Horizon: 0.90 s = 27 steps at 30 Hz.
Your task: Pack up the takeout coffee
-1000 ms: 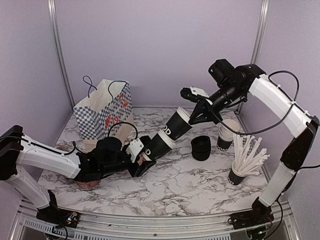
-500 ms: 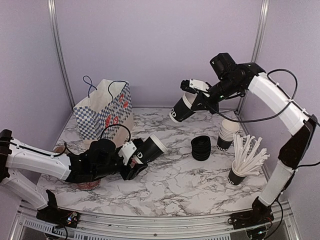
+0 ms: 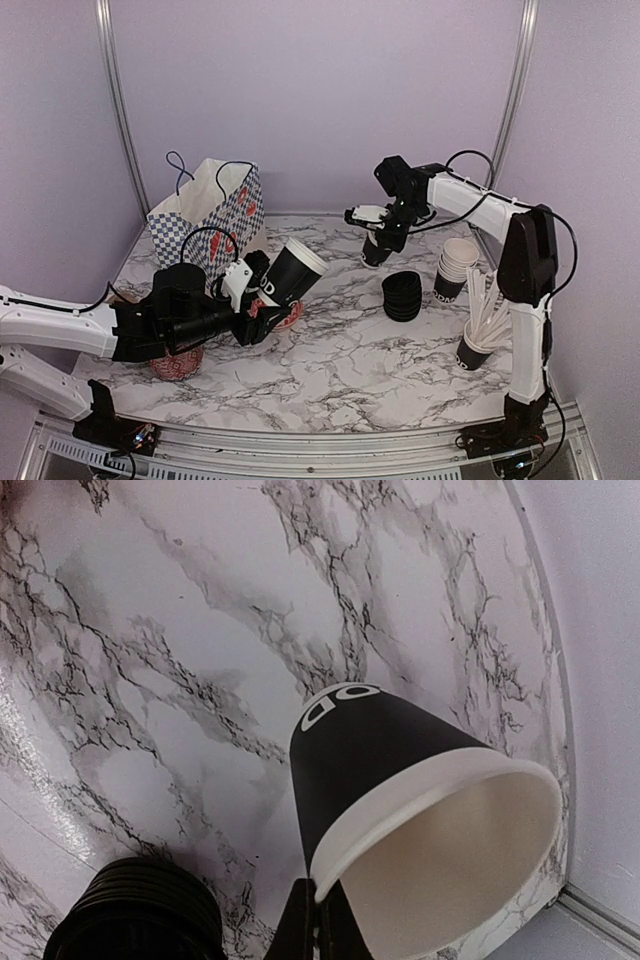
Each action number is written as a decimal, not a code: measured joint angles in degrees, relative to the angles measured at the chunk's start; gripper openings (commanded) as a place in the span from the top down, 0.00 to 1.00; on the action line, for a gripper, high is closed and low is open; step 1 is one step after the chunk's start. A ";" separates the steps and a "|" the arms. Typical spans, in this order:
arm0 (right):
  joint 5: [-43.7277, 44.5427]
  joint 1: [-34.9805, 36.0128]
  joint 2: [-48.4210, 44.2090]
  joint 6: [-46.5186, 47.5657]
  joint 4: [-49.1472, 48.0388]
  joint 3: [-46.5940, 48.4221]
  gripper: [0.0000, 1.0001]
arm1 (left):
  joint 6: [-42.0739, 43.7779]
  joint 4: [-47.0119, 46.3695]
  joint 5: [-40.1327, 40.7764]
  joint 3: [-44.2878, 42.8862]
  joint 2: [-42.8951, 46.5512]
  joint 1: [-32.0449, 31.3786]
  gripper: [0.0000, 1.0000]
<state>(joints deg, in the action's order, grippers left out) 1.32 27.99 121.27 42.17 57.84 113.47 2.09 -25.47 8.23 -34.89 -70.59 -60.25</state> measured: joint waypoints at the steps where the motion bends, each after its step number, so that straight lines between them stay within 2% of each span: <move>1: 0.37 -0.17 0.44 -0.17 -0.04 0.42 1.00 | -0.22 0.02 -0.02 0.00 0.04 0.00 0.49; 3: 0.68 -0.50 1.11 -0.26 -0.17 1.53 0.99 | -0.66 -0.04 -0.04 0.00 0.04 0.00 0.49; 7: 0.79 -0.92 2.25 -0.61 -0.37 3.82 0.87 | -1.07 -0.52 -0.26 0.00 0.02 0.00 0.49; 19: -0.17 -0.92 3.26 -2.14 -0.22 5.64 0.75 | -3.17 -1.38 -0.70 -0.02 0.02 0.00 0.47; 24: -7.67 -0.94 -1.27 -2.75 0.57 4.46 0.66 | -3.43 -2.80 -0.68 -0.11 -0.22 0.00 0.46; 27: -18.25 -0.96 -9.66 -1.62 1.05 0.57 0.57 | -3.74 -3.50 -0.74 -1.36 -1.64 0.00 0.46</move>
<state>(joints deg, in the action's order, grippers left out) -16.93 27.03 111.61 40.56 58.89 114.04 -1.65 -28.97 7.49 -36.25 -72.23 -60.25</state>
